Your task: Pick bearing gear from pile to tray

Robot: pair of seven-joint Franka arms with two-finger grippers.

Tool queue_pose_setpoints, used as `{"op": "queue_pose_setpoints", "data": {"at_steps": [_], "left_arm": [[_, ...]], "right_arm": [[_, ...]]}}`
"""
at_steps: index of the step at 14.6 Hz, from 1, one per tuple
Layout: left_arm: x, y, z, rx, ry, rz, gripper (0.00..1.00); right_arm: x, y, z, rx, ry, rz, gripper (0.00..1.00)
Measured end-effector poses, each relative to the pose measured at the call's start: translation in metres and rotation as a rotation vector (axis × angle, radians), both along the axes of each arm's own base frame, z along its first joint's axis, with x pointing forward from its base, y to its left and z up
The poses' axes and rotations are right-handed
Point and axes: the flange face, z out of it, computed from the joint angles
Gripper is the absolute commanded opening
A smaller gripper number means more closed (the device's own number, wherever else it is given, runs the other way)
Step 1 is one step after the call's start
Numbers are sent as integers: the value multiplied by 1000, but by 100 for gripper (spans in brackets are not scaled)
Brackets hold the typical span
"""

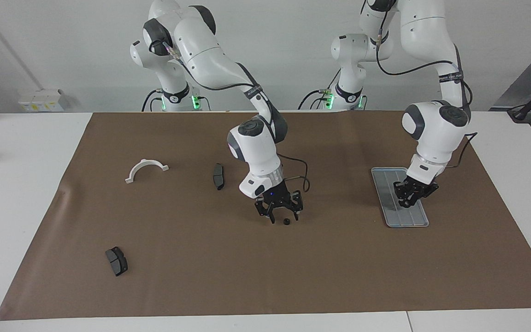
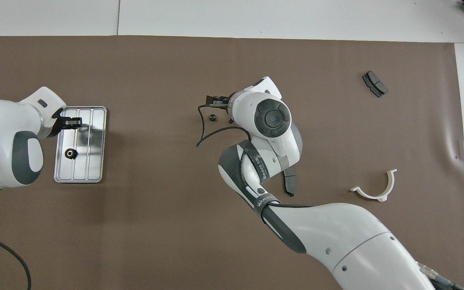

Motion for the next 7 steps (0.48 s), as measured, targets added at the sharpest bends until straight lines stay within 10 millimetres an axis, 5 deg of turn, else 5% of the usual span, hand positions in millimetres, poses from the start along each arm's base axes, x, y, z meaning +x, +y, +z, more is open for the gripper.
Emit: {"op": "queue_pose_setpoints", "data": {"at_steps": [3,7], "left_arm": [[2,11,-17,3,-4,19,100],[8,10,-6,2,-26,16,100]], "right_arm": [[15,-85,70,-88,69,-44,100],[13,-200,123,-147,200,-57,100]]}}
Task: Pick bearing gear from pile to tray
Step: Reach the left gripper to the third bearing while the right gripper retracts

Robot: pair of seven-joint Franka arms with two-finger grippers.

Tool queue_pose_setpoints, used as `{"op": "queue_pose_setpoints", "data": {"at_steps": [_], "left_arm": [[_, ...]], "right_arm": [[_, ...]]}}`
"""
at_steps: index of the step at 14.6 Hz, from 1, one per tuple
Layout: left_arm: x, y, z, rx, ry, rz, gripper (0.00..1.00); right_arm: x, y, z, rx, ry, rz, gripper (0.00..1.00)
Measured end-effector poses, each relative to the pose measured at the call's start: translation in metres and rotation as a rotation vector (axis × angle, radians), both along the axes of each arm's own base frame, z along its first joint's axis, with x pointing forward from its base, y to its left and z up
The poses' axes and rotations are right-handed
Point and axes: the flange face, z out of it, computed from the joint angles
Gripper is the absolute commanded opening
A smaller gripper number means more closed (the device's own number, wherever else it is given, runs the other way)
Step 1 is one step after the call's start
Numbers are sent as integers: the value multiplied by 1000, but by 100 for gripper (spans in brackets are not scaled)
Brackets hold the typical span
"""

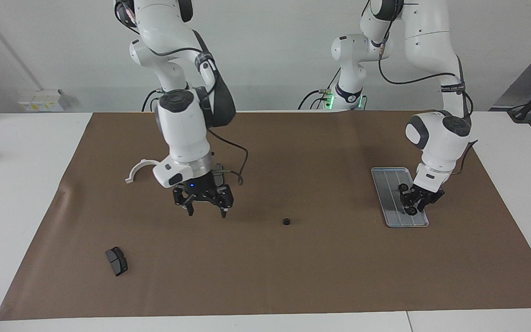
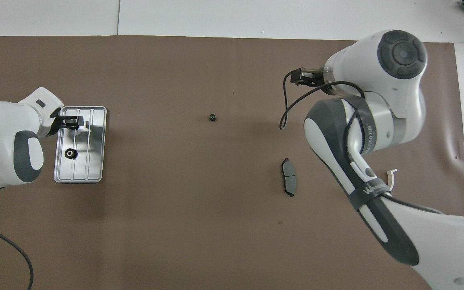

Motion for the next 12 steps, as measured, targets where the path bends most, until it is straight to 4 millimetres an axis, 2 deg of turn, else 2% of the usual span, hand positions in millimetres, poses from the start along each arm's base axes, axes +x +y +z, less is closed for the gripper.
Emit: {"op": "queue_pose_setpoints", "data": {"at_steps": [3,5,7,9,10,12], "left_arm": [[5,-13,26,-5,-22,-21,100],[7,-43,54,-12,1,-72,100],[9,-88,80,-19,30,-132,100],[9,-140,96,-34,26,-157,100],[5,-170,99,-49,23,-150,100],[-4,-223,103,-79,17,-121,100]], "right_arm": [[-9,-63,12,-17,99,-16,100],[-20,-98,18,-18,138,-10,100],[-35,-130,26,-15,144,10,100],[-51,-164,44,-5,134,6,100],[-59,-177,55,3,134,3,100],[-75,-187,79,5,133,-2,100]]}}
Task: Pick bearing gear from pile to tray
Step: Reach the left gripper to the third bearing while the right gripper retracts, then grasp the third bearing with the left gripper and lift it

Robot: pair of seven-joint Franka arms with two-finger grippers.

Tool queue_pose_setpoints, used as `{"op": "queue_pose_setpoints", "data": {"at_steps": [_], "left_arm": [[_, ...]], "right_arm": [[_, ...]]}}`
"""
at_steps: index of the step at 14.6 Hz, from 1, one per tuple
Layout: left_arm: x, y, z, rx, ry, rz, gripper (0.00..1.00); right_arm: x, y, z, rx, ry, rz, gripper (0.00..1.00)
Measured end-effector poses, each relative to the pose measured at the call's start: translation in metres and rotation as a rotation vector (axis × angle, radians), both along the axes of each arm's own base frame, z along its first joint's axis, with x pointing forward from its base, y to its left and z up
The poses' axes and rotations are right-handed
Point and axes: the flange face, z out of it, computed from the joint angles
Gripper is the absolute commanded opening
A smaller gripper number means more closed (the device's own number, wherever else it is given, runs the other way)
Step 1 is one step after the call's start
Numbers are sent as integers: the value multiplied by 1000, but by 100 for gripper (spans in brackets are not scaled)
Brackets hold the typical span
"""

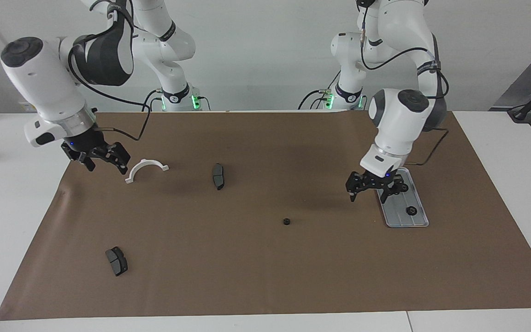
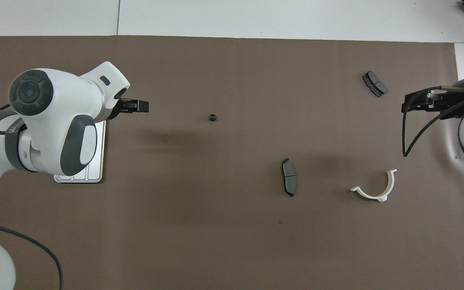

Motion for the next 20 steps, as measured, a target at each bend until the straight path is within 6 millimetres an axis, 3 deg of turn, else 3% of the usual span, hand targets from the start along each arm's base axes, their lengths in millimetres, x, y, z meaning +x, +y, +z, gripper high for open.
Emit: {"op": "queue_pose_setpoints", "data": {"at_steps": [4,6,8,13,20], "left_arm": [[-5,-83,-12,-63,-12,81,100],[-4,-120,-28,-95,-23,113,100],[1,-141,-42,-109,-25,129,100],[-1,-173,-79,-117,-27,117,88],[-3,-178,-90,-118,-45,103,77]], "right_arm": [[-38,7,51,-41,4,27,100],[-50,18,62,-51,-2,41,100],[-56,25,59,-52,9,43,100],[-61,36,50,-51,52,63,100],[-68,37,69,-50,93,64,100]]}}
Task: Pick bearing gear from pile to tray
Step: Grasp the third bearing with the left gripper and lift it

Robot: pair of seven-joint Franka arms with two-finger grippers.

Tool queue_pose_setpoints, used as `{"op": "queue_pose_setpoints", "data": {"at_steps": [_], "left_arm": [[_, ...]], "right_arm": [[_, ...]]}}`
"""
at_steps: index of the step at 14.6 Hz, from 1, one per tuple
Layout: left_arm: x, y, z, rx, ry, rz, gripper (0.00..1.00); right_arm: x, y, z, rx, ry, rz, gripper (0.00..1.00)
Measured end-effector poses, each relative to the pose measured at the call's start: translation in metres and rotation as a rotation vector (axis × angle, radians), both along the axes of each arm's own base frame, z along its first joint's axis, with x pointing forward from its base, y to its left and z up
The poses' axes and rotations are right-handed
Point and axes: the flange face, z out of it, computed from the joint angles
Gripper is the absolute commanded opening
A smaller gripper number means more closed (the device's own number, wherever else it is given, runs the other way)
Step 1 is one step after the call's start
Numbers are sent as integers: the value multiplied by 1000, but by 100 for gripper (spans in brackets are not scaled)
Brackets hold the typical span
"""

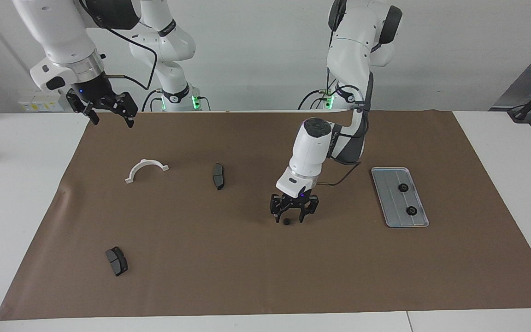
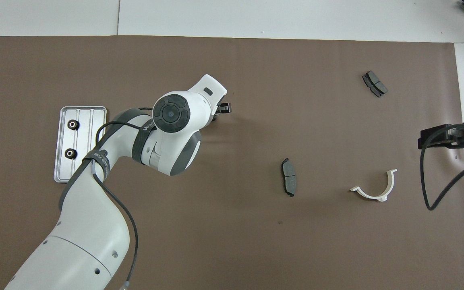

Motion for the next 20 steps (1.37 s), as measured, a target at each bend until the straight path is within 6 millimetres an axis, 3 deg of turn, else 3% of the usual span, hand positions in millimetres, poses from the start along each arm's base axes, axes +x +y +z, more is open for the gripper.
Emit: {"op": "queue_pose_setpoints", "data": {"at_steps": [3,13,20], "left_arm": [[0,1,-2,-1,-7,0,76],[-11,-1,-21,8,-1,-14,74],[-14,-2,-23,11,-5,-22,65]], "right_arm": [[1,3,9,0,0,6,100],[2,7,6,-1,11,13,100],[2,7,6,-1,11,13,100]]}}
